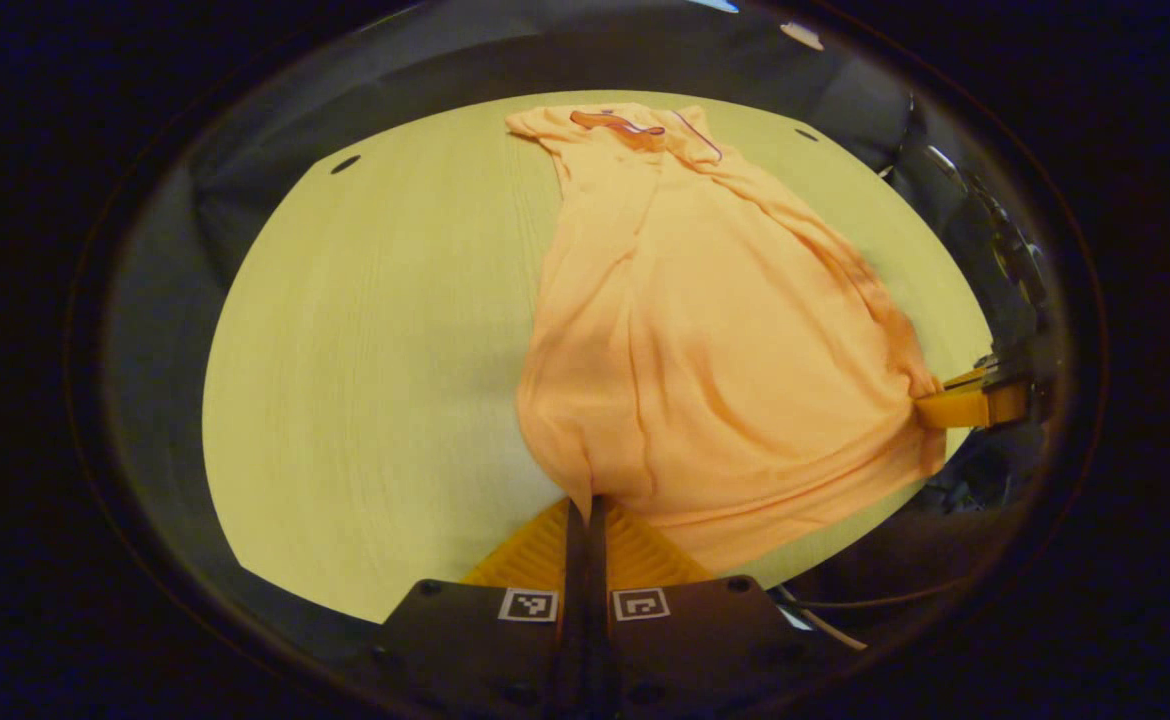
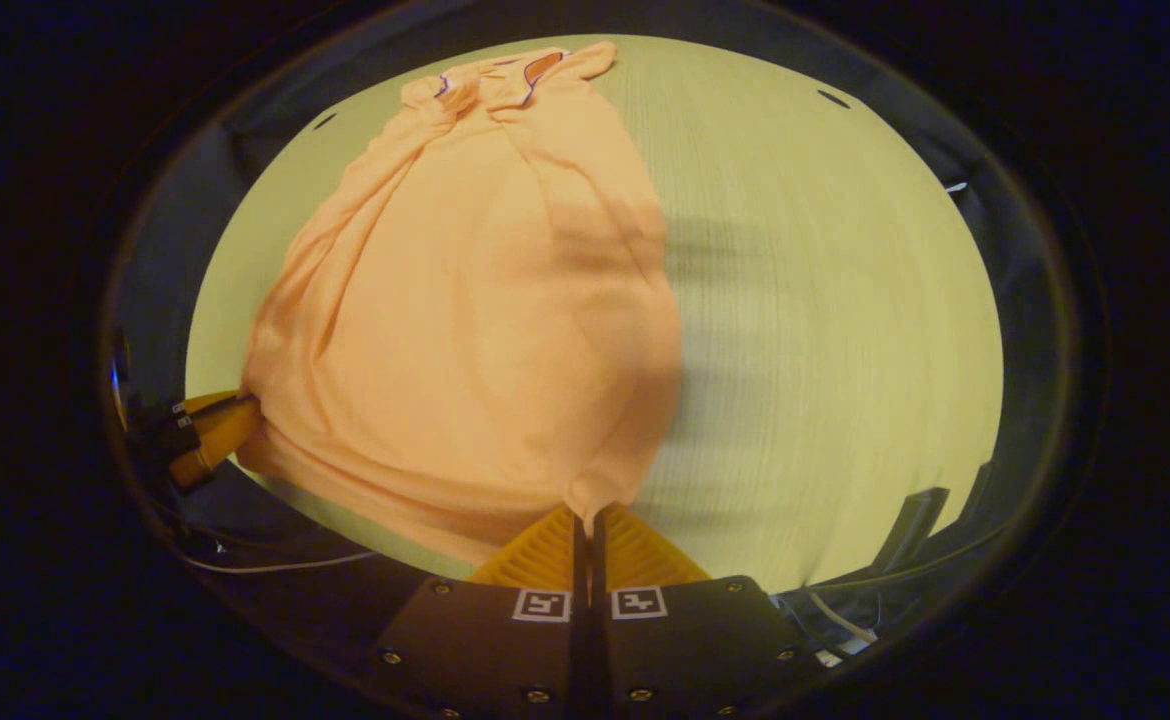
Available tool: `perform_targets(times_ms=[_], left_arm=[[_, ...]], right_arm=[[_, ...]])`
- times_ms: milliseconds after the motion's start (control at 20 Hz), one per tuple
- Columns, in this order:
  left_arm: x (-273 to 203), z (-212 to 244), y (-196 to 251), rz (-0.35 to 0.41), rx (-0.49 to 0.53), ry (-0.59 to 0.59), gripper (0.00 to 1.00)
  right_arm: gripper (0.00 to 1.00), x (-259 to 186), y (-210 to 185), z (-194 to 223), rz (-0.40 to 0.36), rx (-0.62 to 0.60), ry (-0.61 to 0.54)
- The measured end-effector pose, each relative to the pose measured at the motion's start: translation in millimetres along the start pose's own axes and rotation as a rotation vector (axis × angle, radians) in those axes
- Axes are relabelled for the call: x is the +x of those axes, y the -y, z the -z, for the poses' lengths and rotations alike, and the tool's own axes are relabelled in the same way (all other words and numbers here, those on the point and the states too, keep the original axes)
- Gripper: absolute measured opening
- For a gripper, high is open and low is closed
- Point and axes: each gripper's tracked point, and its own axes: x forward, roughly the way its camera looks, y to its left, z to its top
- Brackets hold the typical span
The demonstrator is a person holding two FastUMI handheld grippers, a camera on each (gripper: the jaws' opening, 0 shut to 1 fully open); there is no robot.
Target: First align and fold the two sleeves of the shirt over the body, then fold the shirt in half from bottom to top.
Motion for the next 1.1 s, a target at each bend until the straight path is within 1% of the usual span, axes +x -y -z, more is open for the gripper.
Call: perform_targets(times_ms=[100, 200, 450, 850, 1100], left_arm=[[-2, -15, -3, 0.009, -0.047, 0.017, 0.06], [-3, -32, -6, 0.010, -0.068, 0.035, 0.06], [-3, -84, -19, 0.008, -0.057, 0.089, 0.06], [2, -184, -41, 0.005, -0.054, 0.185, 0.06], [14, -258, -62, -0.011, -0.050, 0.248, 0.06]], right_arm=[[0.01, -7, 0, -10, -0.002, 0.006, 0.021], [0.01, -13, 0, -24, -0.003, 0.007, 0.045], [0.01, -29, 3, -78, -0.004, 0.014, 0.123], [0.01, -51, 8, -193, -0.006, -0.001, 0.255], [0.01, -58, 5, -270, -0.015, -0.006, 0.336]])
